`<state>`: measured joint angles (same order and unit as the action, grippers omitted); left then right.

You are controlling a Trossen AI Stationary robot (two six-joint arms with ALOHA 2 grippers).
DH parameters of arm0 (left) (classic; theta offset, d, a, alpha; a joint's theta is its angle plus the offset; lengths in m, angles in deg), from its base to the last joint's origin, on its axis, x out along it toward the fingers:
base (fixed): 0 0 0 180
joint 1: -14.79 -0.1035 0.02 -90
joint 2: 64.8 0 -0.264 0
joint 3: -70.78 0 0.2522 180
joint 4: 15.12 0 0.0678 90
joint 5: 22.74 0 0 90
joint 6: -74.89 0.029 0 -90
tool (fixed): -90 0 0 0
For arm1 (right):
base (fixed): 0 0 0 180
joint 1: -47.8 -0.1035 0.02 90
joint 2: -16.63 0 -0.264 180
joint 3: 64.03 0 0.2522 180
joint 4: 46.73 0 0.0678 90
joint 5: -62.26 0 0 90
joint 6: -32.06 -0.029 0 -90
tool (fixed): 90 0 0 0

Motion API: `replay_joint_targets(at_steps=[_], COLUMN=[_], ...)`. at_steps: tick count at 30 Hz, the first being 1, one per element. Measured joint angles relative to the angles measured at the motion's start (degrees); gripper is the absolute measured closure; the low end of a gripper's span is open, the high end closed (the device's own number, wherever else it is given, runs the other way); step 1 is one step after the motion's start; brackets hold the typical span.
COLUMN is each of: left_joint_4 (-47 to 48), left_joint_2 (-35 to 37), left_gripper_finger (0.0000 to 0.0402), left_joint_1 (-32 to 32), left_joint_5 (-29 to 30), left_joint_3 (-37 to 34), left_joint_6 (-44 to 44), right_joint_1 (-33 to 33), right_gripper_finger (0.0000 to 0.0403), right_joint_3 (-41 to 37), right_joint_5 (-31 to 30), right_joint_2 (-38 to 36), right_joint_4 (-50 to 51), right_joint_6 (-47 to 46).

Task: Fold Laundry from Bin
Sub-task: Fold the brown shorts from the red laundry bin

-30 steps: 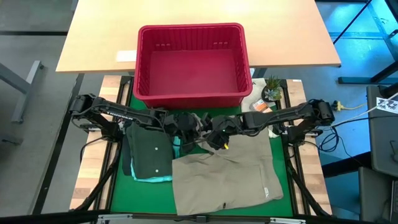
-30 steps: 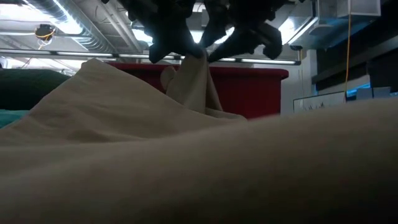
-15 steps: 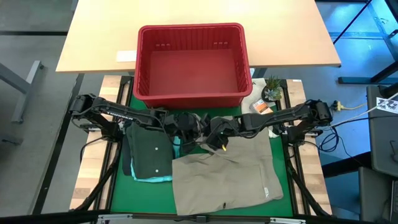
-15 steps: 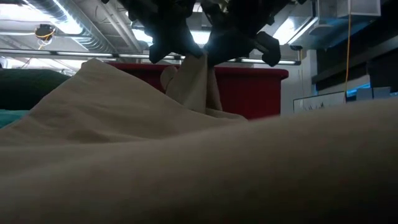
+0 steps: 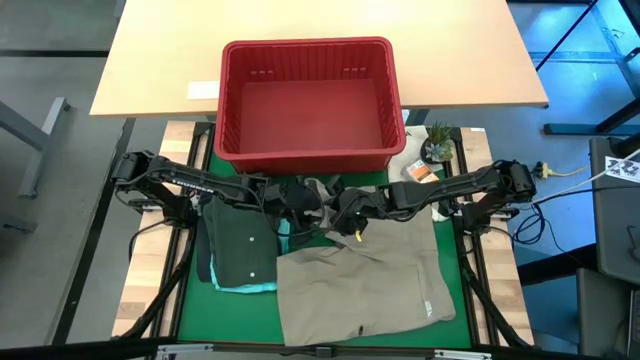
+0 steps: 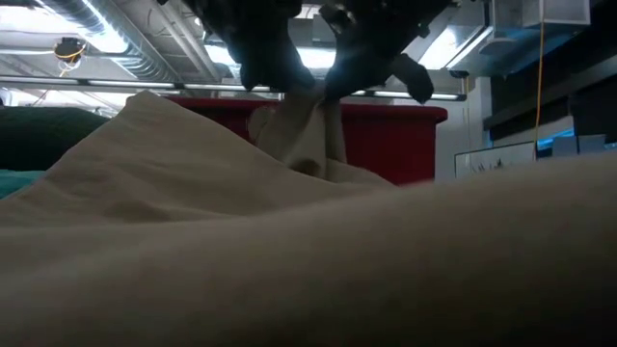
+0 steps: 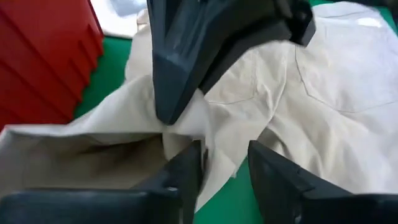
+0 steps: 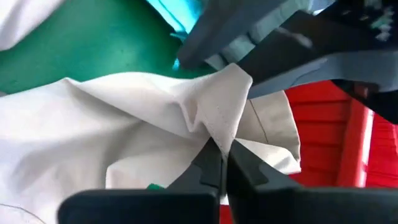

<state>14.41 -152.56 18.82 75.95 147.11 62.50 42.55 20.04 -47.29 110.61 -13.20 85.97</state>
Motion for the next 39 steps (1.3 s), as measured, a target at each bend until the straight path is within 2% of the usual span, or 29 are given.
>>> replay_joint_targets(at_steps=[7, 22, 27, 33, 39], left_joint_4=[0.99, 11.45, 12.77, 12.79, 13.40], left_joint_2=[0.00, 0.00, 0.00, 0.00, 0.11], left_gripper_finger=[0.0237, 0.0237, 0.0276, 0.0383, 0.0398], left_joint_1=[-0.35, -2.63, -2.30, -2.06, -1.71], left_joint_5=[3.96, 2.40, -0.64, -0.70, -0.79], left_joint_3=[0.00, 0.04, 0.04, 0.03, 0.02], left_joint_6=[5.33, 5.46, 5.14, 5.05, 5.05], right_joint_1=[0.01, 0.01, 0.01, 0.01, 0.01], right_gripper_finger=[0.0399, 0.0399, 0.0398, 0.0400, 0.0389], right_joint_3=[0.00, 0.00, 0.02, 0.02, 0.02], right_joint_5=[0.00, -1.57, -2.36, -2.38, -2.36], right_joint_2=[-3.57, -7.14, -7.18, -7.18, -7.18], right_joint_4=[2.00, 4.46, 4.43, 4.33, 4.35], right_joint_6=[-2.47, -3.12, -3.09, -3.09, -3.09])
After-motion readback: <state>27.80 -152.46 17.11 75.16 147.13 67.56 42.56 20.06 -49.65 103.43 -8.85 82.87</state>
